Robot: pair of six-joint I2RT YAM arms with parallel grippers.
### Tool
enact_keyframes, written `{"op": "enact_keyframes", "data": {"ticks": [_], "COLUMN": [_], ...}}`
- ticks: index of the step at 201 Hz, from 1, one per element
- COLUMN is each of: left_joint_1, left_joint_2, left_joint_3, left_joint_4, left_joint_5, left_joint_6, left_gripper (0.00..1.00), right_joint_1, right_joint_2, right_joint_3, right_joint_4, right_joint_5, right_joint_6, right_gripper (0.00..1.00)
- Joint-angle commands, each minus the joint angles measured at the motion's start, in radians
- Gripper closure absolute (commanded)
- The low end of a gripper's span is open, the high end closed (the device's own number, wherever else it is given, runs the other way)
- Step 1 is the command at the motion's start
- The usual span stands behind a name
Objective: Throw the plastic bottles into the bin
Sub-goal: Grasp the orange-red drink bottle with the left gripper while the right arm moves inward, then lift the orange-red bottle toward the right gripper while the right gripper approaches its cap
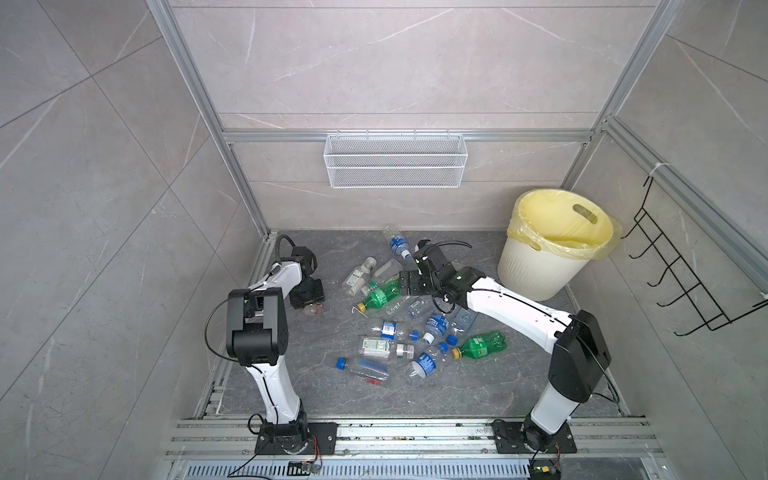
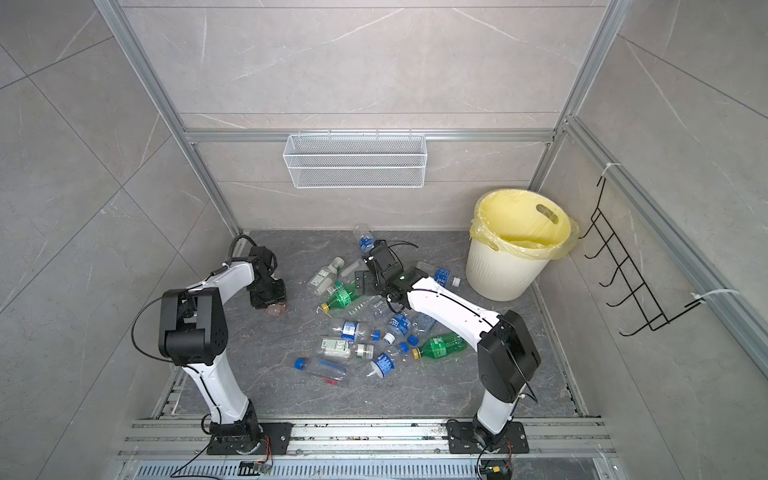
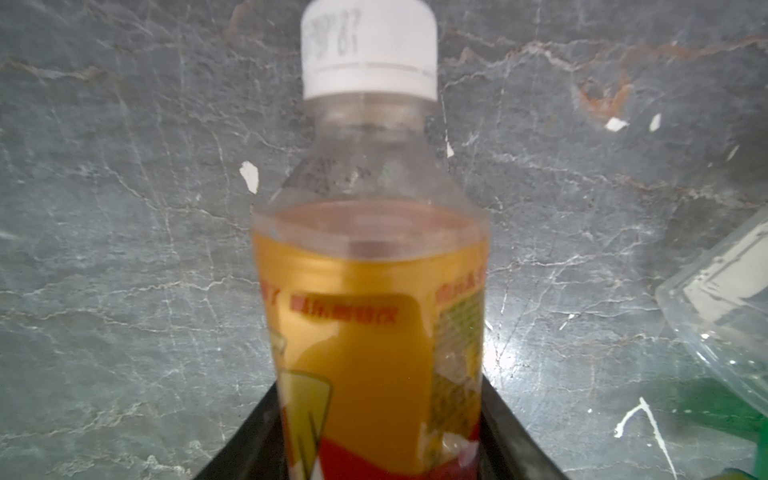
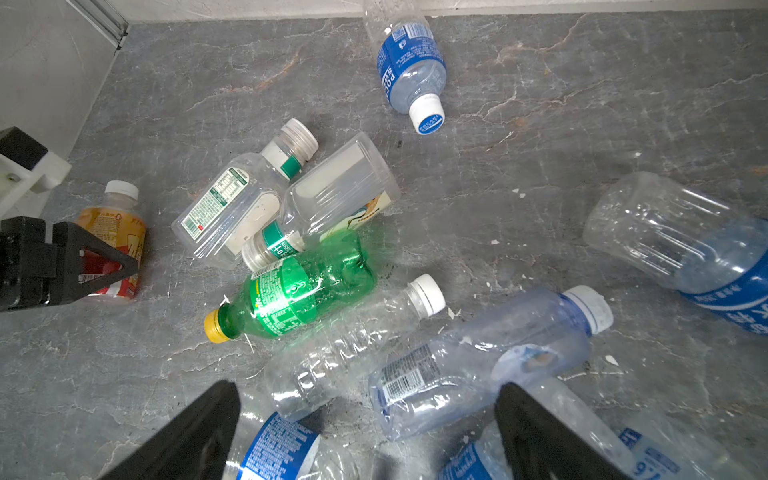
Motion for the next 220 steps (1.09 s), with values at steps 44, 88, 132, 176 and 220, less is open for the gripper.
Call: {"op": "enact_keyframes", "data": {"ticks": [44,88,132,176,220], "left_joint_1": [-0.022,-0.091,-0.185,-0.286,-0.367], "left_joint_2": [-0.096,-0.262,-0.409,-0.476,-0.491], "left_joint_3": [0.003,-0.063,-0.158,-0.203,-0.216], "left_joint_4": [0.050,0.192,0.366,0.449,0.477], "left_joint_5": [0.252,0.399,0.541,0.639,0.683], "left_joint_6": [-0.047,-0.044,-0.032,-0.008,0.016], "left_gripper": [0.57,0.57,0.57,0.57,0.57], "right_joint_1": [-0.001,-0.029,-0.097,-0.177,-0.178], "right_joint_2": [0.030,0.045,0.058,0.049,0.052], "right_joint_3": [0.083,0.164,0.242,0.257,0.252], "right_joint_4": [-0.047,-0.055,-0.059,-0.005,0.030], "right_joint_5": [-0.033,-0.114,-0.208,-0.346,-0.414], "right_joint_6": [0.026,0.058,0.105,0.167,0.182], "right_gripper": [0.00,0.00,0.01,0.05,0.08]}}
